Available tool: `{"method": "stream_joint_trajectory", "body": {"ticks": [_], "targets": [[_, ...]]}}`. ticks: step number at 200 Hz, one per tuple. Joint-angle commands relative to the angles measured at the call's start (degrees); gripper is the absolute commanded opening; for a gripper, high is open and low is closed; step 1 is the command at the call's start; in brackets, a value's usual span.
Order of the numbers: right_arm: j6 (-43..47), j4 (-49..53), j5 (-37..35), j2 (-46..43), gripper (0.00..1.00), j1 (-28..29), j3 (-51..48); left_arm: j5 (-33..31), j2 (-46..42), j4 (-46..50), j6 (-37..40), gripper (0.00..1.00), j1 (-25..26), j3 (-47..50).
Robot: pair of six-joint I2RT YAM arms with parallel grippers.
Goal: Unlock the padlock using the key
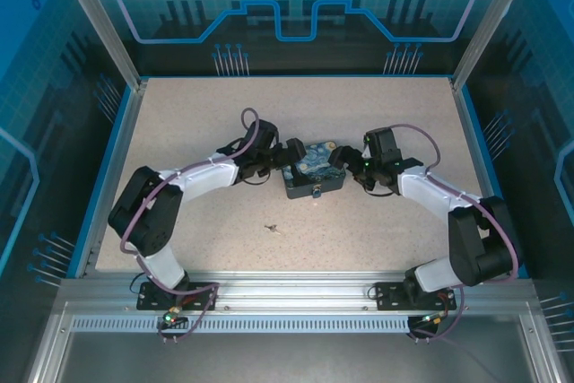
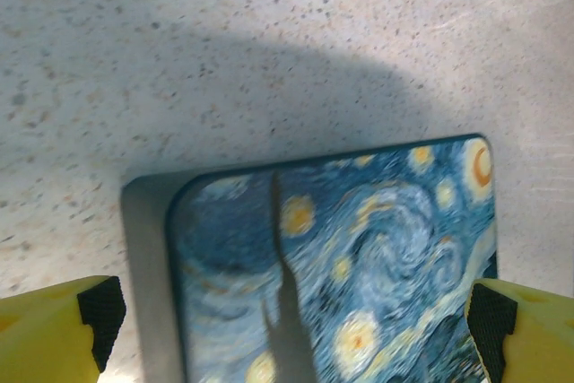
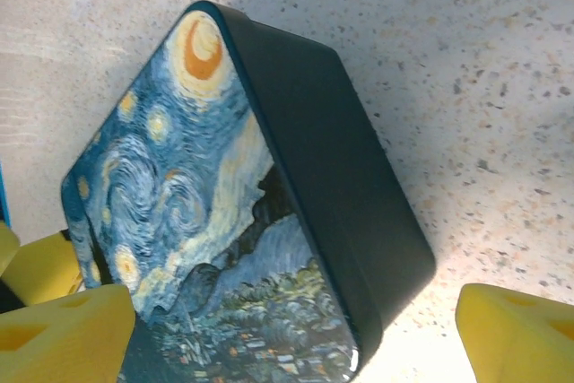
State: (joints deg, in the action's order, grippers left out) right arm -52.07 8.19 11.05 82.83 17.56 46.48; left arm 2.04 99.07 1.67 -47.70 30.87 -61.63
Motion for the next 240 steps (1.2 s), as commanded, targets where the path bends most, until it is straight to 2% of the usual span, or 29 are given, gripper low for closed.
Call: {"method": "stream_joint_trajectory", "body": {"ticks": [1,41,80,240], "targets": [[-1.8,-3.9,2.0,0.0,0.93,-0.1,-0.9,1.6,2.4,-2.4,-2.2,0.99,0.2,-3.3],[-5.4,-7.6,3.9,3.4,0.93,3.3,-0.1,1.0,5.3,-1.8,-1.6,0.99,-0.7,-6.6],[-6.5,-8.3,2.5,6.0,0.93,7.1,1.4,1.5,5.7,-1.5,-1.2,0.99,-2.5,-6.8],[-8.8,-7.3,2.0,13.4,0.93,7.5,11.5,0.8,1.7,-5.3,-3.6,0.99,-3.6,0.3]]}}
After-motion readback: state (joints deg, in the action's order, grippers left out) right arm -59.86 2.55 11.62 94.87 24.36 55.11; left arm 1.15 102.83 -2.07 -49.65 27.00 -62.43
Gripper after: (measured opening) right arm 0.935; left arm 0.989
